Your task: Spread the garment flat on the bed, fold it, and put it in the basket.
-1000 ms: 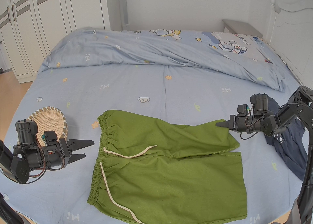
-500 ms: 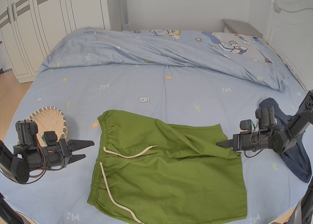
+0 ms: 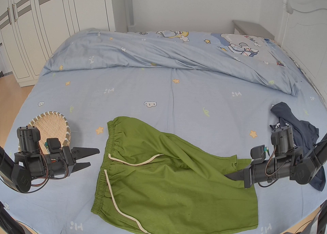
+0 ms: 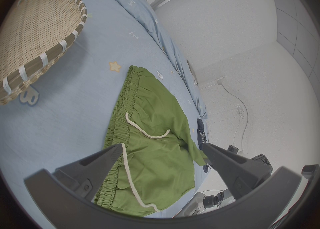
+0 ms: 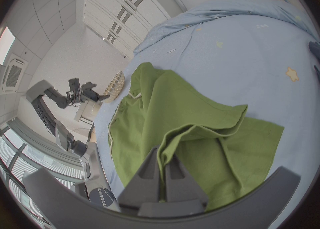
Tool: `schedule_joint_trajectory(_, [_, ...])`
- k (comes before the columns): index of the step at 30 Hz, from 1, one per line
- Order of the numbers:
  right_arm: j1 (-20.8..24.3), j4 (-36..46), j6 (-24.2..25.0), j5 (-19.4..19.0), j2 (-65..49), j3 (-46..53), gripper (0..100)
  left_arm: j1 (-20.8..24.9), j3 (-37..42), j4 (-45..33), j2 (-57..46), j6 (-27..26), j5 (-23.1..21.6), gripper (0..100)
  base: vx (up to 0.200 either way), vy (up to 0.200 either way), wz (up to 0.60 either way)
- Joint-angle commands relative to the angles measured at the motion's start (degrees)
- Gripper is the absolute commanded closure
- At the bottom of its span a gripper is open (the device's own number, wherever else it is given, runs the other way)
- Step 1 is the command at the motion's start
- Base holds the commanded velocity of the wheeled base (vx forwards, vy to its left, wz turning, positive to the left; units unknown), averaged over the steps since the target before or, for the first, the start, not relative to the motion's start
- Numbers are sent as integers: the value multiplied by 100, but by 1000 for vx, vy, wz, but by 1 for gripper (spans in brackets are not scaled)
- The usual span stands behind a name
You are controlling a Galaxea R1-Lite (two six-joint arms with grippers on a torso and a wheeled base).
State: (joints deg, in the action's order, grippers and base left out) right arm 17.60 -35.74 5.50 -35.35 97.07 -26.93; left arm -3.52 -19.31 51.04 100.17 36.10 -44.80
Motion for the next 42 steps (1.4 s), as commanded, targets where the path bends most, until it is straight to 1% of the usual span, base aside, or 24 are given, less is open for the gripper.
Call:
schedule_joint_trajectory(1, [331, -29, -66, 187, -119, 302, 100, 1, 6, 2, 3, 3, -2, 0, 0, 0, 0])
schedule_joint_trajectory(2, [367, -29, -66, 222, -110, 311, 100, 1, 6, 2, 3, 3, -2, 0, 0, 0, 0])
schedule_joint_trajectory(3, [411, -29, -66, 266, -101, 311, 0, 1, 6, 2, 3, 3, -2, 0, 0, 0, 0])
schedule_joint_trajectory(8, [472, -20, -75, 222, -110, 390, 0, 1, -3, 2, 11, 3, -2, 0, 0, 0, 0])
schedule_joint_trajectory(17, [525, -29, -102, 292, -294, 592, 0, 1, 6, 2, 3, 3, -2, 0, 0, 0, 0])
schedule_joint_trajectory(20, [367, -29, -58, 292, -549, 654, 0, 1, 6, 2, 3, 3, -2, 0, 0, 0, 0])
schedule_joint_trajectory(25, [-275, 32, -66, 257, -734, 566, 0, 1, 6, 2, -15, 3, -2, 0, 0, 0, 0])
schedule_joint_trajectory(26, [-328, 32, -75, 248, -743, 566, 0, 1, 6, 2, -15, 3, -2, 0, 0, 0, 0])
schedule_joint_trajectory(27, [-486, 41, -75, 231, -751, 522, 0, 1, 6, 2, -15, 3, -2, 0, 0, 0, 0])
schedule_joint_trajectory(29, [-591, 41, -75, 222, -743, 469, 0, 1, -3, 2, -24, 3, -2, 0, 0, 0, 0])
schedule_joint_trajectory(37, [-653, 32, -66, 204, -540, 267, 0, 1, -3, 2, -24, 3, -2, 0, 0, 0, 0])
schedule_joint_trajectory(42, [-644, -3, -58, 204, -136, 47, 0, -8, -3, 2, -24, 3, 6, 0, 0, 0, 0])
